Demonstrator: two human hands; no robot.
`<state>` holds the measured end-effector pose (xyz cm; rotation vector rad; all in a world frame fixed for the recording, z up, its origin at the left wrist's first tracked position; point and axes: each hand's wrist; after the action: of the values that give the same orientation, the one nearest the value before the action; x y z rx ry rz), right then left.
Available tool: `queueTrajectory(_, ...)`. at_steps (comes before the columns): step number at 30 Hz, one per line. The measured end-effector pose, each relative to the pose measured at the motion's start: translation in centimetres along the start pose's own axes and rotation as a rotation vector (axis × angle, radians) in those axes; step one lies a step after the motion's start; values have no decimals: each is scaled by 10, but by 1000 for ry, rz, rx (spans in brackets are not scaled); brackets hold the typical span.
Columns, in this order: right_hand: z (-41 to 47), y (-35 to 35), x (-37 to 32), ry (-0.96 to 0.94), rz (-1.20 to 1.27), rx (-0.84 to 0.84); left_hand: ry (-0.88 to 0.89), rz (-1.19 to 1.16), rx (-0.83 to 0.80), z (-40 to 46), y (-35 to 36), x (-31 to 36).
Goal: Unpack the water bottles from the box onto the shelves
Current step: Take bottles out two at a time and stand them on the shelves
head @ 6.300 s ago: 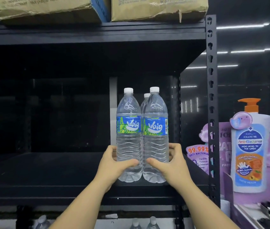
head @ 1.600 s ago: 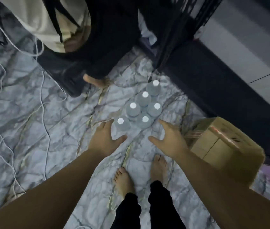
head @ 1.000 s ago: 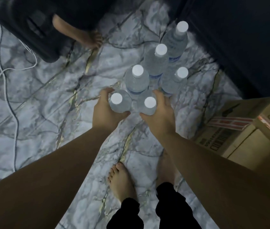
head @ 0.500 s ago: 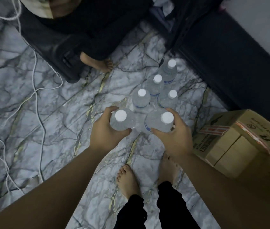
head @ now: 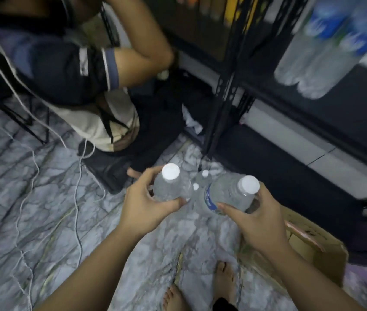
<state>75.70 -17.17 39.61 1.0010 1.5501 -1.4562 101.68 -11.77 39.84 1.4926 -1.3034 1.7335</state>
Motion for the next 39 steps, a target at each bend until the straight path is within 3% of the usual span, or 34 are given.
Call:
queueTrajectory(6, 0, -78, -104, -70, 130, 85, 118, -132, -17, 14, -3, 134)
queueTrajectory(13, 8, -157, -218, -269, 304, 318, 336, -262, -91, 26, 20, 276)
queueTrajectory(26, 60, -314, -354, -643, 291, 614, 604, -570, -254, 52, 88, 513)
queueTrajectory(32, 85, -380, -422, -798, 350, 703, 639, -784, -186, 64, 114, 611)
queueTrajectory(39, 118, -430, -487, -864, 399, 726, 651, -869, -284, 71, 126, 702)
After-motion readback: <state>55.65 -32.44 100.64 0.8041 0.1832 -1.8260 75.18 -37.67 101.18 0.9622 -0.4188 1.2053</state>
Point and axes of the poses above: each hand's wrist, its own z-axis towards the middle knuckle, its own y-axis out of the palm, x = y × z, and after that the axes turned 6 degrees about x, right-handed
